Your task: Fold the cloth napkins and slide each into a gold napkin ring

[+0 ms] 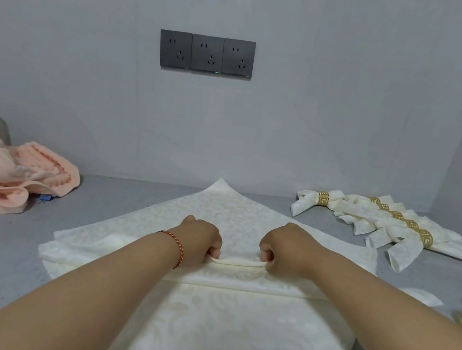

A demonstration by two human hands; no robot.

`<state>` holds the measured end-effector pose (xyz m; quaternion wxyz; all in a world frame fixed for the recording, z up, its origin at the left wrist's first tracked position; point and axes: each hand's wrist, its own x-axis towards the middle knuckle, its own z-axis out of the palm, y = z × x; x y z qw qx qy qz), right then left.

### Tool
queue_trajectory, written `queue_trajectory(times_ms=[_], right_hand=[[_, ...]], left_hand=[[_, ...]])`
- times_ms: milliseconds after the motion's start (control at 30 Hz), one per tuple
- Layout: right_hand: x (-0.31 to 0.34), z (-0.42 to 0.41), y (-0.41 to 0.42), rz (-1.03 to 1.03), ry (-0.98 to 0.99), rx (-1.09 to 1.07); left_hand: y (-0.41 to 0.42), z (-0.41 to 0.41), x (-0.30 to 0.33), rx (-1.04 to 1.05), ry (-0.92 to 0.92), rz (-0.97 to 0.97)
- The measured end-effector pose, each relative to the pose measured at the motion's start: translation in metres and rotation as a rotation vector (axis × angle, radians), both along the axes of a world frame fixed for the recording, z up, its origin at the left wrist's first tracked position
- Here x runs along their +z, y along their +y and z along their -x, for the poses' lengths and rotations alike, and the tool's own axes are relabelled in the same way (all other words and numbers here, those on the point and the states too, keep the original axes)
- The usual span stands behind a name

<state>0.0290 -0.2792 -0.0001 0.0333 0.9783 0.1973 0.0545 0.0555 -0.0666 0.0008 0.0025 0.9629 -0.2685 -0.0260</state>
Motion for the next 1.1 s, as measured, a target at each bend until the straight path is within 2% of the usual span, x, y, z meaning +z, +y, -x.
queue_trajectory(times_ms=[200, 367, 467, 733, 833, 967, 1100], right_hand=[[0.007, -0.007, -0.006, -0.200, 0.173, -0.082], [0.009, -0.011, -0.003, -0.173, 0.274, -0.126], [0.010, -0.011, -0.001, -0.153, 0.281, -0.129], [0.009, 0.007, 0.006, -0.003, 0.109, -0.009], [0.015, 0.015, 0.009, 0.022, 0.166, 0.002], [0.021, 0.016, 0.007, -0.069, 0.289, -0.070], [0.017, 0.009, 0.006, -0.177, 0.297, -0.104]], left_hand=[[0.005, -0.006, 0.003, 0.034, 0.086, 0.105], [-0.003, -0.012, 0.000, 0.103, 0.140, 0.124], [-0.003, -0.014, 0.003, 0.113, 0.119, 0.078], [0.004, -0.001, 0.001, 0.041, 0.048, 0.233], [0.004, 0.005, 0.006, 0.036, 0.083, 0.147], [0.002, 0.005, 0.016, 0.127, 0.212, 0.103], [0.001, 0.003, 0.013, 0.116, 0.203, 0.138]])
